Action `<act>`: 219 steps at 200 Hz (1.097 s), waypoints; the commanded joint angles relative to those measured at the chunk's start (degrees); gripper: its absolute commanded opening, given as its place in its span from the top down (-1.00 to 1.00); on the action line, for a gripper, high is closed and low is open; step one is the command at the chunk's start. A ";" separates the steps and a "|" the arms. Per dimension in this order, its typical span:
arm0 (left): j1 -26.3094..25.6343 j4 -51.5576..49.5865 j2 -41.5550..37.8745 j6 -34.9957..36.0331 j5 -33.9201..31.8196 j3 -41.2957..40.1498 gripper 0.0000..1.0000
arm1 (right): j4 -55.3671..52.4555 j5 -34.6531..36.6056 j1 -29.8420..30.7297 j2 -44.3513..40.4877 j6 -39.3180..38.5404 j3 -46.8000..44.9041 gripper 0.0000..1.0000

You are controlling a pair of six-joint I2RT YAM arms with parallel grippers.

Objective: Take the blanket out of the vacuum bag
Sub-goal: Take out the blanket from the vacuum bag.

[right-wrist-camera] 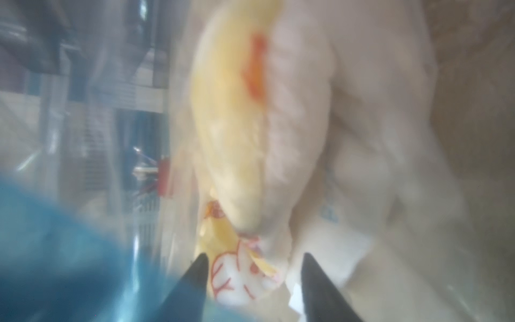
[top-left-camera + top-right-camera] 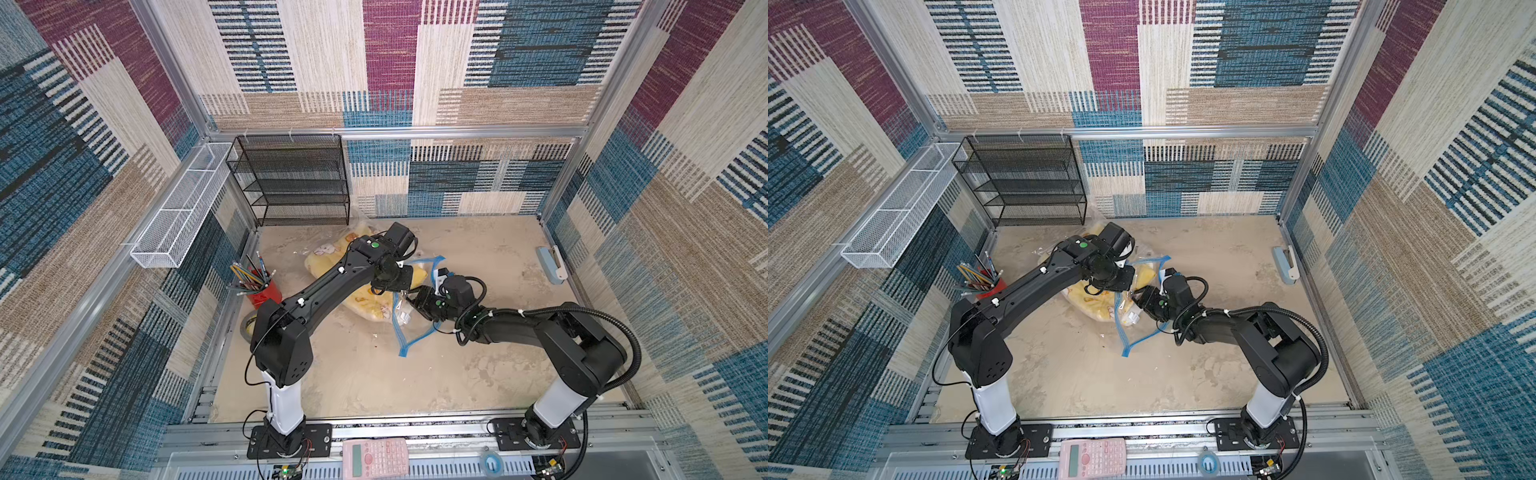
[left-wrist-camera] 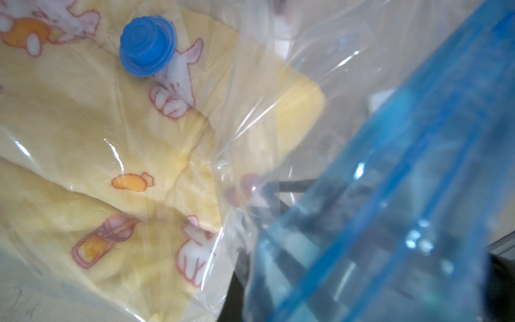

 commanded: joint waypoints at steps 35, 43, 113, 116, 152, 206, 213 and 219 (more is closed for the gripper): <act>0.00 -0.43 -0.27 0.14 0.35 0.06 1.00 | 5.42 2.74 2.35 5.25 3.93 3.60 -0.07; 0.00 -0.43 -0.37 0.07 0.20 -0.03 1.00 | 5.77 2.64 2.52 5.83 3.95 4.02 -0.04; 0.07 -0.52 -0.62 0.18 -0.91 0.01 1.00 | 7.34 2.72 3.05 7.65 2.56 6.63 0.41; 0.09 -0.52 -0.70 0.13 -1.07 0.05 1.00 | 7.38 2.70 3.06 7.44 2.24 6.65 0.45; 0.09 -0.51 -1.78 0.61 -2.67 -0.20 1.00 | 7.42 1.73 3.09 5.15 -0.90 7.16 0.81; 0.09 -0.46 -1.57 1.00 -2.92 -0.14 1.00 | 3.60 1.00 2.69 0.98 -3.03 7.75 0.91; 0.09 -0.47 -1.49 1.00 -2.98 -0.18 1.00 | 3.12 1.18 2.26 0.26 -3.63 7.69 0.91; 0.14 -0.52 -1.55 1.00 -3.12 -0.18 1.00 | 2.71 1.54 1.78 -0.36 -4.01 7.40 0.91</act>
